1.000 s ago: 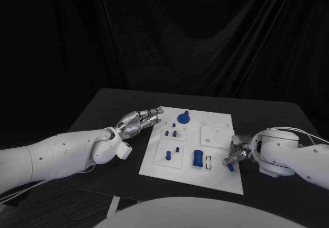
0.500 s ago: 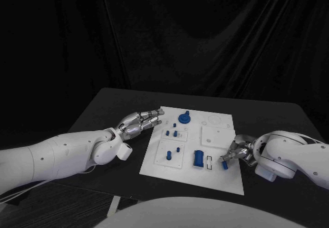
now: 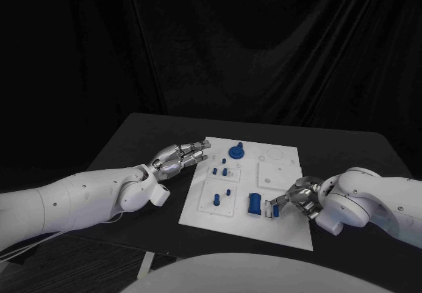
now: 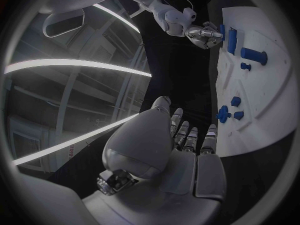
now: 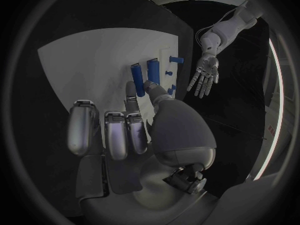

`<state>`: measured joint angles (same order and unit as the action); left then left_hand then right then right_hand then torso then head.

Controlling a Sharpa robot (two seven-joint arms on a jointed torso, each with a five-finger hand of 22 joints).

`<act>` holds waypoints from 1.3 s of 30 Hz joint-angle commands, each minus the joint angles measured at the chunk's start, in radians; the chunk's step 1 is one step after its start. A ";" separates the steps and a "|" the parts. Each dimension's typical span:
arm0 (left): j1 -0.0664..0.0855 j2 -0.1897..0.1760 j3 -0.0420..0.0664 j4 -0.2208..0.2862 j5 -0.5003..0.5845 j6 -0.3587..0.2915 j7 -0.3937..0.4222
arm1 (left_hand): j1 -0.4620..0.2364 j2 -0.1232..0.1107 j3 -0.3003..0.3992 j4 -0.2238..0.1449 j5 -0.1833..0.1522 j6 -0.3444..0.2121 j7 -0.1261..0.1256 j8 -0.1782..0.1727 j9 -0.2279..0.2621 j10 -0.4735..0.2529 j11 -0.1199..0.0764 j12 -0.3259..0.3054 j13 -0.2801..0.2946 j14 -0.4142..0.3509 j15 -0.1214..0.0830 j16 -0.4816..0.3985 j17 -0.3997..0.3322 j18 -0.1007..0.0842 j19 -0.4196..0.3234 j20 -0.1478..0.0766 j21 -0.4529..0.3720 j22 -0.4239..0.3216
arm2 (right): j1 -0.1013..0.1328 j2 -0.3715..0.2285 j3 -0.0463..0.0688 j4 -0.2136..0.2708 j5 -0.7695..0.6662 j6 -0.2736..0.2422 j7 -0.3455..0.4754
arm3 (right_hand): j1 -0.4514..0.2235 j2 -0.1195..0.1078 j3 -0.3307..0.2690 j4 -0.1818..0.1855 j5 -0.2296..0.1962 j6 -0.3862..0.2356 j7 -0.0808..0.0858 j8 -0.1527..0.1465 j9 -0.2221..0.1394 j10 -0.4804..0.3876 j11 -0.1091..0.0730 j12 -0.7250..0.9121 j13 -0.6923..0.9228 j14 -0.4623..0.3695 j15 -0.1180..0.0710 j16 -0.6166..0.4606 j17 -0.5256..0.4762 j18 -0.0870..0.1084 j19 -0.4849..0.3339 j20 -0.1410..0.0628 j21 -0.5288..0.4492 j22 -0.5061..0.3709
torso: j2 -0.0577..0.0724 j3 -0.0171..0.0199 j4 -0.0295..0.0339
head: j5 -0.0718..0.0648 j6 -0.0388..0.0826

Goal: Assemble the parts on the task board

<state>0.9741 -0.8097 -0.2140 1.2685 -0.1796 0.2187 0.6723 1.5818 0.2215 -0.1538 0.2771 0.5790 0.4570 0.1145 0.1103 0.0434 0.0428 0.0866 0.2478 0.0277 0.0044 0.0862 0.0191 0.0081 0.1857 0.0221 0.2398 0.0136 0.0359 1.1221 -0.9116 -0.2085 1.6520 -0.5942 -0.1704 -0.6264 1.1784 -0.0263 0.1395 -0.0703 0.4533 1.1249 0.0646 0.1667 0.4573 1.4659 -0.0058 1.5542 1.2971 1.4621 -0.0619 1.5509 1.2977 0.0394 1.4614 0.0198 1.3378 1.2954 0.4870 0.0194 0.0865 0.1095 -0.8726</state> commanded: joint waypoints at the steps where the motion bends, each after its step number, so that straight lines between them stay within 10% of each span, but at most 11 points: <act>1: -0.002 0.002 0.001 0.001 0.001 0.016 0.008 | 0.010 -0.001 0.049 0.005 0.018 -0.010 -0.001 0.017 0.009 -0.003 0.009 0.015 0.007 0.008 0.007 0.004 0.000 -0.006 -0.001 0.006 0.000 -0.002 | -0.002 0.007 0.000 -0.008 0.046 -0.032 -0.003 | 0.009 0.011 0.112 -0.022 0.068 -0.034 -0.020 0.039 0.050 0.105 -0.016 0.017 0.274 0.109 -0.027 0.020 0.273 0.018 0.030 0.001 -0.025 0.199 | 0.001 -0.0002 0.0009 | -0.001 0.000; 23: -0.003 0.003 0.001 -0.001 0.001 0.027 0.004 | 0.008 -0.007 0.047 0.004 0.016 -0.012 0.001 0.018 0.009 -0.004 0.011 0.012 0.006 0.008 0.009 0.004 0.000 -0.005 0.000 0.009 0.001 -0.002 | -0.022 0.038 0.000 -0.031 -0.079 -0.030 -0.009 | -0.036 0.005 0.123 0.008 -0.104 -0.064 -0.019 0.062 0.054 0.105 -0.016 0.017 0.274 0.109 -0.023 0.020 0.273 0.021 0.024 0.004 -0.043 0.194 | 0.001 -0.0002 -0.0002 | -0.005 0.000; 39: -0.005 0.004 0.001 -0.004 0.001 0.031 0.000 | 0.007 -0.007 0.048 0.005 0.016 -0.012 0.002 0.019 0.009 -0.004 0.012 0.011 0.006 0.008 0.010 0.004 0.000 -0.005 0.000 0.009 0.001 -0.002 | -0.027 0.049 0.000 -0.029 -0.086 -0.028 -0.008 | -0.048 0.009 0.122 0.020 -0.112 -0.063 -0.019 0.066 0.052 0.105 -0.015 0.017 0.274 0.109 -0.022 0.020 0.273 0.022 0.022 0.005 -0.047 0.193 | 0.000 -0.0001 -0.0004 | -0.002 0.000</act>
<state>0.9710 -0.8071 -0.2140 1.2638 -0.1801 0.2354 0.6644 1.5817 0.2215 -0.1538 0.2771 0.5790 0.4567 0.1147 0.1104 0.0434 0.0442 0.0915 0.2477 0.0277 0.0044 0.0863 0.0191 0.0081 0.1858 0.0220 0.2402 0.0136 0.0359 1.0991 -0.8627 -0.2076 1.6224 -0.6680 -0.1906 -0.6265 1.1455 -0.0224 0.2030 -0.0455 0.3351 1.0802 0.0592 0.2102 0.4920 1.4612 -0.0107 1.5542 1.2971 1.4592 -0.0694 1.5508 1.2977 0.0396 1.4614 0.0198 1.3105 1.2954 0.4875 0.0193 0.0863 0.1071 -0.8726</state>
